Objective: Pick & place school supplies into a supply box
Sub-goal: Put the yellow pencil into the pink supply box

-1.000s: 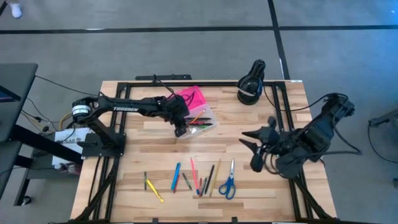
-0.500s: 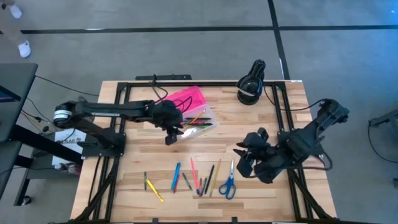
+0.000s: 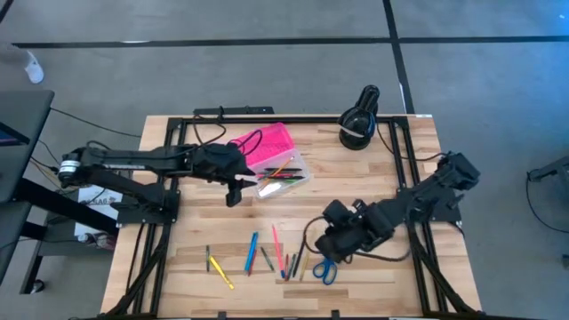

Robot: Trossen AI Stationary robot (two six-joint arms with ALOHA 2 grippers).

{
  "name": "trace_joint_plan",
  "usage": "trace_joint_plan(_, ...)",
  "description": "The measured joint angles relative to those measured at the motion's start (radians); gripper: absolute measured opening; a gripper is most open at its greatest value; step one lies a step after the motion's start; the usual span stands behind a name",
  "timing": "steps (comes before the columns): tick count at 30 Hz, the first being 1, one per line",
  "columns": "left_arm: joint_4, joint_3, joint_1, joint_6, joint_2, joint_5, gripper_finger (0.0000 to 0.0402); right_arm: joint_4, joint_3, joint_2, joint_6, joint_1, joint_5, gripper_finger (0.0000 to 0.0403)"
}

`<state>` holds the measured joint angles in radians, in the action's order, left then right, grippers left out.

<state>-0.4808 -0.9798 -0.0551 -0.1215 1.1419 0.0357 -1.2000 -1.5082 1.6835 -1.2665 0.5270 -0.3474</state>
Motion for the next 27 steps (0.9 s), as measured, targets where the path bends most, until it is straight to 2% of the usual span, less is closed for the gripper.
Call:
trace_joint_plan(5,-0.003,0.000,0.015,0.005,-0.001,-0.001,0.0137,0.020,0.000,0.053,-0.065,-0.028,0.100,0.0111)
trace_joint_plan(13,-0.009,0.000,0.022,0.007,-0.005,-0.002,0.0137,0.202,0.000,0.126,-0.144,-0.046,0.186,0.0111)
trace_joint_plan(27,-0.038,0.000,0.021,0.085,-0.006,-0.082,0.0137,0.268,-0.002,0.171,-0.431,-0.054,0.191,0.0111)
